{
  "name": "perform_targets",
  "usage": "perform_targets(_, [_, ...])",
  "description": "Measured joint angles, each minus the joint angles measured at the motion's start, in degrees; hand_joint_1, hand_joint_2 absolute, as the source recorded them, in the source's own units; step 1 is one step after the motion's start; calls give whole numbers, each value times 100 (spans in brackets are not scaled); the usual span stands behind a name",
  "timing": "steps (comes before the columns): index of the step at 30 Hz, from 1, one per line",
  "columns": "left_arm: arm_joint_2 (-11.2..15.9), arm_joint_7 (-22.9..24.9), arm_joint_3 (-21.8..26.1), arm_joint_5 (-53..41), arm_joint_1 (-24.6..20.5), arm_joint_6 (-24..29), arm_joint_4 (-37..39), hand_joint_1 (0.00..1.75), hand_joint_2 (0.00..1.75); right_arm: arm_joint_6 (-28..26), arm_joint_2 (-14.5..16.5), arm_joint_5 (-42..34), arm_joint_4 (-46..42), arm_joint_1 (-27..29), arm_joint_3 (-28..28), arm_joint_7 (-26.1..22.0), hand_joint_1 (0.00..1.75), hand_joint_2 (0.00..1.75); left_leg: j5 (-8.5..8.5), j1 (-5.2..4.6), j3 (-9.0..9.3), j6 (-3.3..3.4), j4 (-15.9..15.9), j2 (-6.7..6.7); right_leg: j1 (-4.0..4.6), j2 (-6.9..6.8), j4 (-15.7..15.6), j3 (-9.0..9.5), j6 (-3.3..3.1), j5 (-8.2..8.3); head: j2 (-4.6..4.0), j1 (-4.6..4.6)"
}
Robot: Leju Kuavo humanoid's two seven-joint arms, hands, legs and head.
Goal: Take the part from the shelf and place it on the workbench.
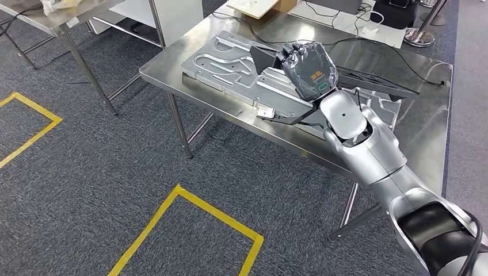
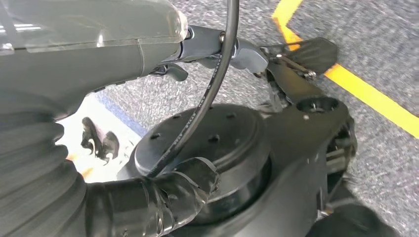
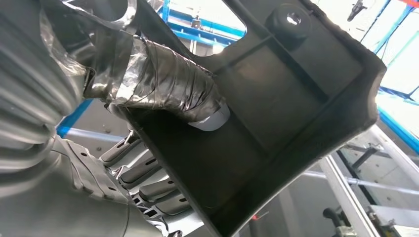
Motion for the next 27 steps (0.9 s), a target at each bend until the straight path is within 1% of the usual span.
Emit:
perform_targets(1, [0,0,0,0,9,0,0,0,175,3,0,-1,8,3,1,0,175,175,-103,3,137,-17,-1,-3,-19,-13,-184,-65,29,14,0,1])
perform_targets(2, [0,0,0,0,19,0,0,0,175,7,0,-1,16,4,1,0,175,175,-212,7,276,-39,0,-3,-44,-37,-472,-77,57,198,0,1])
perform_targets(3, [1,0,0,1,30,1,2,0,175,14,1,-2,30,12,2,0,175,175,-336,7,425,-66,16,-3,-62,-90,-833,-68,82,641,-1,0])
perform_targets(4, [1,-1,0,2,37,1,3,0,175,22,2,-4,45,19,5,-1,175,175,-461,6,536,-99,26,-4,-60,-145,-1103,-47,72,1041,-1,1])
perform_targets(5, [2,-1,0,4,34,2,4,0,175,33,4,-5,57,28,9,-2,175,175,-573,7,621,-135,30,2,-40,-177,-1267,-19,43,1365,-1,-3])
perform_targets(6, [3,-2,0,5,25,3,4,0,175,44,1,-7,60,26,14,-2,175,175,-656,12,700,-177,39,14,-17,-191,-1340,5,-8,1550,-1,-6])
perform_targets(7, [2,-3,0,6,6,4,2,0,175,50,-5,-8,51,-3,16,0,175,175,-671,22,717,-217,74,28,7,-168,-1307,44,-75,1482,-1,-8])
perform_targets(8, [1,-3,0,6,-17,4,-1,0,175,53,-12,-10,30,-38,18,2,175,175,-625,36,686,-253,220,45,11,-133,-1305,102,-132,1429,0,-12])
perform_targets(9, [-1,-4,-1,4,-35,4,-2,0,175,51,-21,-11,9,-76,18,5,175,175,-496,47,554,-280,524,52,6,-115,-1319,179,-187,1360,1,-12])
perform_targets(10, [-4,-4,-1,4,-47,4,-2,0,175,50,-24,-11,-5,-107,18,8,175,175,-366,56,308,-300,943,50,7,-102,-1339,279,-235,1290,1,-13])
perform_targets(11, [-9,-4,-2,4,-55,3,-2,0,175,49,-23,-11,-15,-115,19,5,175,175,-318,61,-2,-315,1401,48,6,-91,-1369,397,-269,1211,1,-13])
perform_targets(12, [-14,-4,-2,4,-57,2,-2,0,175,49,-22,-11,-16,-113,21,3,175,175,-374,63,-323,-325,1789,43,12,-85,-1393,512,-289,1126,0,-13])
perform_targets(13, [-18,-4,-2,4,-57,1,-2,0,175,50,-19,-11,-16,-110,23,1,175,175,-603,61,-620,-330,2018,42,16,-72,-1412,638,-299,1033,0,-13])
perform_targets(14, [-20,-4,-2,6,-55,0,-2,0,175,51,-16,-11,-16,-106,25,-1,175,175,-888,58,-855,-329,2111,41,17,-57,-1426,765,-299,939,0,-13])
perform_targets(15, [-18,-5,-2,10,-48,0,-2,0,175,55,-15,-11,-16,-104,26,-1,175,175,-1143,52,-1031,-321,2062,42,16,-41,-1435,904,-297,837,0,-13])
perform_targets(16, [-13,-6,-1,15,-38,-1,-2,0,175,61,-14,-11,-15,-99,27,1,175,175,-1273,40,-1159,-304,1897,42,12,-27,-1441,1051,-290,726,0,-13])
perform_targets(17, [-8,-6,-1,19,-24,-1,-2,0,175,66,-12,-12,-11,-92,27,1,175,175,-1151,20,-1228,-276,1633,42,8,-18,-1445,1187,-278,620,0,-13])
perform_targets(18, [-1,-5,0,22,-5,-2,-2,0,175,71,-8,-15,-3,-74,32,2,175,175,-711,-8,-1271,-228,1265,38,3,-11,-1454,1306,-263,507,0,-13])
perform_targets(19, [10,-2,0,25,13,-3,1,0,175,77,2,-18,13,-52,44,2,175,175,-162,-40,-1287,-174,935,12,5,7,-1457,1416,-233,401,0,-12])
perform_targets(20, [19,1,0,30,28,-7,3,0,175,88,11,-21,28,-33,60,2,175,175,331,-65,-1273,-124,700,-14,10,24,-1464,1491,-197,311,0,-12])
perform_targets(21, [25,2,0,39,35,-11,5,0,175,103,14,-27,42,-16,76,5,175,175,686,-80,-1252,-82,565,-36,15,48,-1486,1550,-156,241,0,-10])
perform_targets(22, [30,1,0,53,32,-16,7,0,175,122,12,-33,51,-17,89,14,175,175,771,-89,-1225,-52,547,-55,18,73,-1519,1610,-113,194,0,-11])
perform_targets(24, [19,-4,2,83,-7,-29,-2,0,175,170,-27,-61,54,-45,97,57,175,175,747,-70,-1114,-2,479,-44,13,71,-1592,1699,-50,125,1,-11])
perform_targets(25, [13,-8,3,99,-20,-32,-7,0,175,196,-48,-79,60,-59,97,89,175,175,718,-58,-1041,27,415,-42,11,45,-1500,1674,-29,69,1,-11])
perform_targets(26, [7,-11,5,115,-35,-30,-11,0,175,225,-65,-95,74,-61,96,126,175,175,685,-42,-957,48,348,-40,11,20,-1279,1559,-10,-16,1,-10])
perform_targets(27, [4,-13,8,127,-35,-24,-11,0,175,258,-74,-103,107,-42,95,169,175,175,642,-36,-883,61,300,-42,10,-5,-907,1325,4,-118,0,-10])
